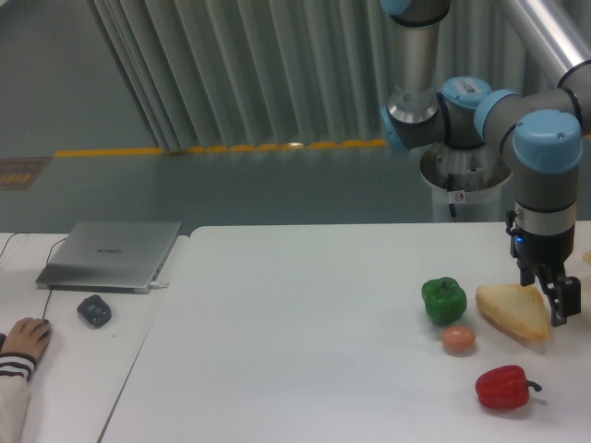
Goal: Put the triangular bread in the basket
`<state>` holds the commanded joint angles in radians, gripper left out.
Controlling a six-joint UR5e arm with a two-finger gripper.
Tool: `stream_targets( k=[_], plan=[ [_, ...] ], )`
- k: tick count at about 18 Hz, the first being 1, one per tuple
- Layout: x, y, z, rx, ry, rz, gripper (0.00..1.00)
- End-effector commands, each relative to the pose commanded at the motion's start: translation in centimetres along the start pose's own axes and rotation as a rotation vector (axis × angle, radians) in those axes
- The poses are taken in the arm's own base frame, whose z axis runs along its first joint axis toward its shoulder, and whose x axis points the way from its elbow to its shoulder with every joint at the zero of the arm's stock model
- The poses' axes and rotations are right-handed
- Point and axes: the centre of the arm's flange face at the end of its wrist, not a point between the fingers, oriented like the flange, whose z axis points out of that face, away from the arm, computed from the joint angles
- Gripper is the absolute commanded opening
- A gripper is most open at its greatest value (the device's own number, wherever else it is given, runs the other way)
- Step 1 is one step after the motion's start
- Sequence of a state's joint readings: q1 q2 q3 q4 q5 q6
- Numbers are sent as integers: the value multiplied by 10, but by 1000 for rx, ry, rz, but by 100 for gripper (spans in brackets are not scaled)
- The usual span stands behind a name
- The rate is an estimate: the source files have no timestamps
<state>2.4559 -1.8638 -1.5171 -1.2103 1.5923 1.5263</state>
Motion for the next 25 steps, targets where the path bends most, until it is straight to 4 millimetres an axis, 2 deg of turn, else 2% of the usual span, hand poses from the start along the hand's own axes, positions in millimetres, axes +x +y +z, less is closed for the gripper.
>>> stream_targets(
  k=[7, 11, 20, 23, 25],
  plan=[
    [8, -10, 8, 2, 17, -38, 100],
    [15, -9, 21, 9, 30, -38, 100],
    [25, -8, 28, 0, 26, -47, 100],
    [26, -13, 31, 6, 27, -183, 100],
    [31, -28, 38, 1, 37, -225, 100]
  ],
)
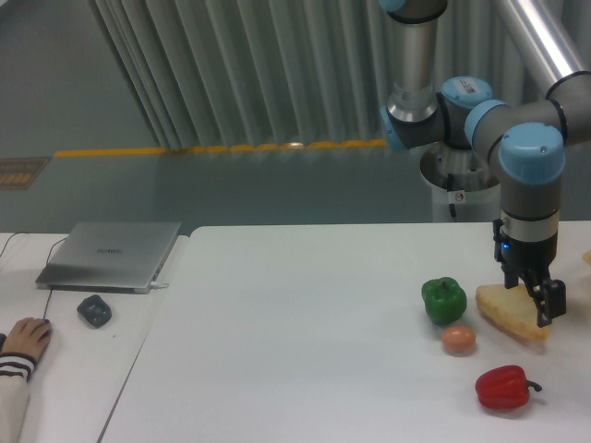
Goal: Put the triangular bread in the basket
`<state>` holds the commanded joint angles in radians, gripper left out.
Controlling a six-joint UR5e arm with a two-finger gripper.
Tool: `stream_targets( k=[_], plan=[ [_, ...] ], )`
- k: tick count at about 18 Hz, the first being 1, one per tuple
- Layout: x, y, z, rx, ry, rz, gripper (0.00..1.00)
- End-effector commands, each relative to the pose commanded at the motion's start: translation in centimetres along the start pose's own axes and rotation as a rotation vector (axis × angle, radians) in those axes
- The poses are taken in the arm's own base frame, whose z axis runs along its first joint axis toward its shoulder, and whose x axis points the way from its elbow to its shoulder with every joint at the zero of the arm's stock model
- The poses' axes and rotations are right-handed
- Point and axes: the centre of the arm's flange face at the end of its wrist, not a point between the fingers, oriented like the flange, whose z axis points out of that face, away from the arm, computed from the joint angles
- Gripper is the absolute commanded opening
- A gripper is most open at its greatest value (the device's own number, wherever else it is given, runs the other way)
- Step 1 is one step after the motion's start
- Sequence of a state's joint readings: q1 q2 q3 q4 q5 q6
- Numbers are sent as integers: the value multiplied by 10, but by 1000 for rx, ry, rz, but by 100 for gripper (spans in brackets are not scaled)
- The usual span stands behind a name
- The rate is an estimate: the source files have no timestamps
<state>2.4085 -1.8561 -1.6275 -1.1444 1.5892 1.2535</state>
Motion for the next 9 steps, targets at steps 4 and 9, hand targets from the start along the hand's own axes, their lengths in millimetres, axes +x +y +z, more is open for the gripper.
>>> stream_targets(
  k=[4, 9],
  plan=[
    [0, 4, 12, -57, -3, 5, 100],
    [-7, 20, 23, -193, -9, 6, 100]
  ],
)
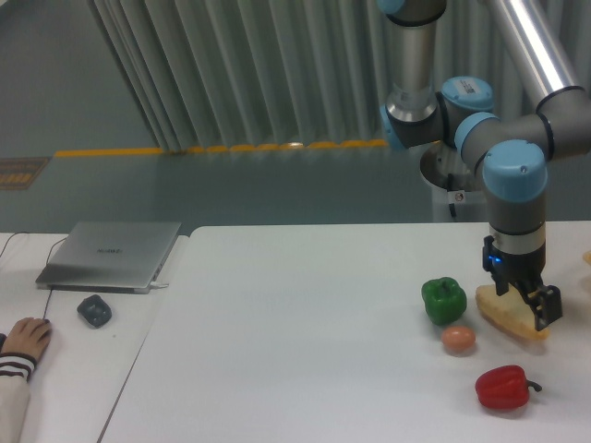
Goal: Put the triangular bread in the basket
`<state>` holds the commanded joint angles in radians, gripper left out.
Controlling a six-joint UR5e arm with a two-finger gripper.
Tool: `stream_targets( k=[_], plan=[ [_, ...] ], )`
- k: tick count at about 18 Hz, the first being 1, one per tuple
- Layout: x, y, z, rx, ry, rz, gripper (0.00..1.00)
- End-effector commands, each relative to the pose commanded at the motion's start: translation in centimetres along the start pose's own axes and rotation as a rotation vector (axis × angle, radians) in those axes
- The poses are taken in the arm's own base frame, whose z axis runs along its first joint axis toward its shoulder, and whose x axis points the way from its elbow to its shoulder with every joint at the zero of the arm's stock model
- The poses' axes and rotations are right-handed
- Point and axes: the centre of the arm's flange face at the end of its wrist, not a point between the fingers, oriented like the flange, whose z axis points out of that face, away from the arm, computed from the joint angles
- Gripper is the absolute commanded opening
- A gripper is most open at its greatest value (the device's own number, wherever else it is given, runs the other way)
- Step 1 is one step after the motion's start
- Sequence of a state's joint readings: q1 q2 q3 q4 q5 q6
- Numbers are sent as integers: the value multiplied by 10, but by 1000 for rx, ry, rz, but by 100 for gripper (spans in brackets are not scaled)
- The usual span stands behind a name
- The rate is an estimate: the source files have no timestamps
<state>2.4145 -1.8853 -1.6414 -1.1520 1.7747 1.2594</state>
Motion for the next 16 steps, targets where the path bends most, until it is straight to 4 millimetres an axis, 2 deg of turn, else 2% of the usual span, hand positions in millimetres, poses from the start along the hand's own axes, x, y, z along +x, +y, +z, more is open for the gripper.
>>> stream_targets(
  k=[7, 13, 16],
  plan=[
    [3, -6, 13, -14, 34, 15, 100],
    [-11, -8, 32, -22, 58, 11, 100],
    [-17, -11, 32, -21, 55, 11, 100]
  ],
)
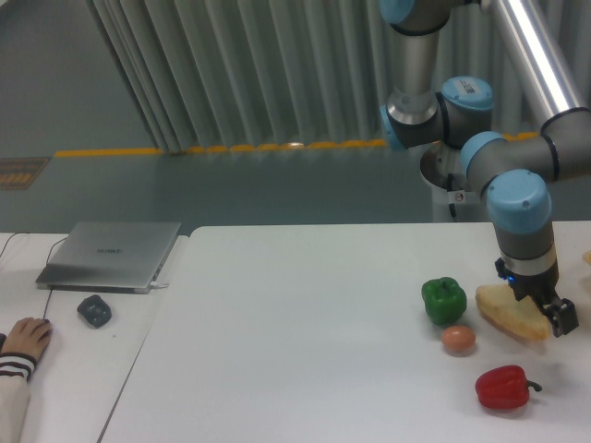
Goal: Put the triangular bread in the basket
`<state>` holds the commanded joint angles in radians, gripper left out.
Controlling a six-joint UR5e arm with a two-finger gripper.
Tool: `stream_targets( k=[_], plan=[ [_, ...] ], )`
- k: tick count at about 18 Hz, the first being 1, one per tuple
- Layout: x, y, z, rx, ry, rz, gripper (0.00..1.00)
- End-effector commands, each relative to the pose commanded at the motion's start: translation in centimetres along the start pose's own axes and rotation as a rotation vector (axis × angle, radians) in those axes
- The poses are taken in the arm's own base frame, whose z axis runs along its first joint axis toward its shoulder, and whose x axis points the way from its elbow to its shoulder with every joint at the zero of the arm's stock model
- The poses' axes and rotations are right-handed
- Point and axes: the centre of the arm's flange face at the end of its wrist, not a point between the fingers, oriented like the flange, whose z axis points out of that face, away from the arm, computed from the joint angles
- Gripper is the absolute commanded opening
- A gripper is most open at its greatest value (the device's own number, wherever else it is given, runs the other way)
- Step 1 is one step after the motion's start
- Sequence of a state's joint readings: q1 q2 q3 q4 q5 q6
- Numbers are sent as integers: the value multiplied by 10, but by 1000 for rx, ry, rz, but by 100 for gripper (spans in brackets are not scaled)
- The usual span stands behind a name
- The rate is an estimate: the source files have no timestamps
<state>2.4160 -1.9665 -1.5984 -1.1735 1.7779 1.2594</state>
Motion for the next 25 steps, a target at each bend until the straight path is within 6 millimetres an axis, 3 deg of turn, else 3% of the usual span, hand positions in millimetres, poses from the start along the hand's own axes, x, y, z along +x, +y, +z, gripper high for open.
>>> stream_targets(
  k=[6, 15, 18, 20, 22, 25],
  plan=[
    [-3, -9, 15, -7, 20, 1, 100],
    [-1, -10, 21, -14, 32, 15, 97],
    [-4, -8, 19, -47, 66, 27, 83],
    [-5, -6, 20, -83, 87, 35, 65],
    [-4, -6, 21, -92, 108, 41, 40],
    [-4, -5, 23, -111, 112, 46, 36]
  ],
)
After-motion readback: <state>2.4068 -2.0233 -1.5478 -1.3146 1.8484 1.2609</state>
